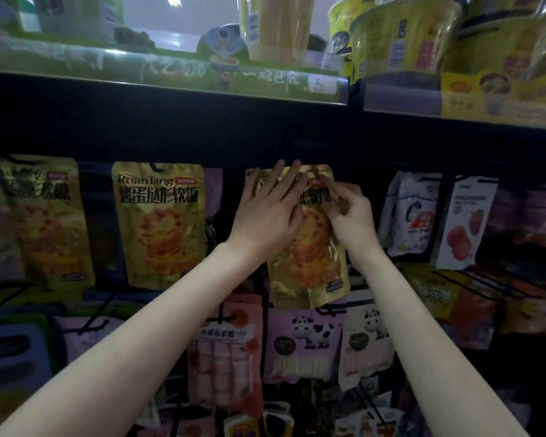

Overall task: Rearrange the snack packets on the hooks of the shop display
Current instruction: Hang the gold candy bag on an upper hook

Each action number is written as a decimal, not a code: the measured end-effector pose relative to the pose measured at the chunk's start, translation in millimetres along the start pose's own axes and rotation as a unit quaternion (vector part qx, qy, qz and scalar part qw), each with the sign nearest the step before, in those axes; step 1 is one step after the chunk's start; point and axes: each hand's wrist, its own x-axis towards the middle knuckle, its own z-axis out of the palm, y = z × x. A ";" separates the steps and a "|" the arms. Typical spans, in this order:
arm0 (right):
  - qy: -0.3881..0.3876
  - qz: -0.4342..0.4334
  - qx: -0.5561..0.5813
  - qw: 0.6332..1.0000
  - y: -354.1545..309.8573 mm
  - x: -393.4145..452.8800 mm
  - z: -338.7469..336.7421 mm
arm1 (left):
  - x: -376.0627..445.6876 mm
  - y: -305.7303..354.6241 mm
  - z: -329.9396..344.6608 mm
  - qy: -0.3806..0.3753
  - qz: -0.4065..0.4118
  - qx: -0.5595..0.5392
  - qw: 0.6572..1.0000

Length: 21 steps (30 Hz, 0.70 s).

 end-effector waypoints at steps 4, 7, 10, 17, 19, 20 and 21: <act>-0.028 0.028 0.060 0.997 -3.5 8.1 -9.8 | 2.8 2.2 -2.5 -0.005 -0.012 0.002 1.000; 0.008 0.000 0.036 0.999 -3.0 8.0 -11.1 | 0.4 6.4 0.1 0.005 -0.021 -0.001 1.000; 0.053 -0.058 0.005 0.997 -1.7 -5.1 -6.2 | -9.4 8.6 3.6 0.040 -0.019 -0.017 0.999; 0.094 -0.076 -0.029 0.992 2.2 -3.3 2.0 | -10.5 8.0 7.1 0.028 -0.042 -0.060 0.997; 0.077 -0.049 -0.025 0.996 2.0 -1.5 3.6 | -8.1 8.1 6.3 0.032 -0.048 -0.063 0.996; 0.070 -0.039 -0.023 0.997 2.5 -0.6 3.1 | -7.5 7.8 6.0 0.037 -0.051 -0.061 0.996; 0.062 -0.030 -0.022 0.997 2.4 -0.3 2.1 | -7.3 7.6 5.8 0.041 -0.054 -0.059 0.996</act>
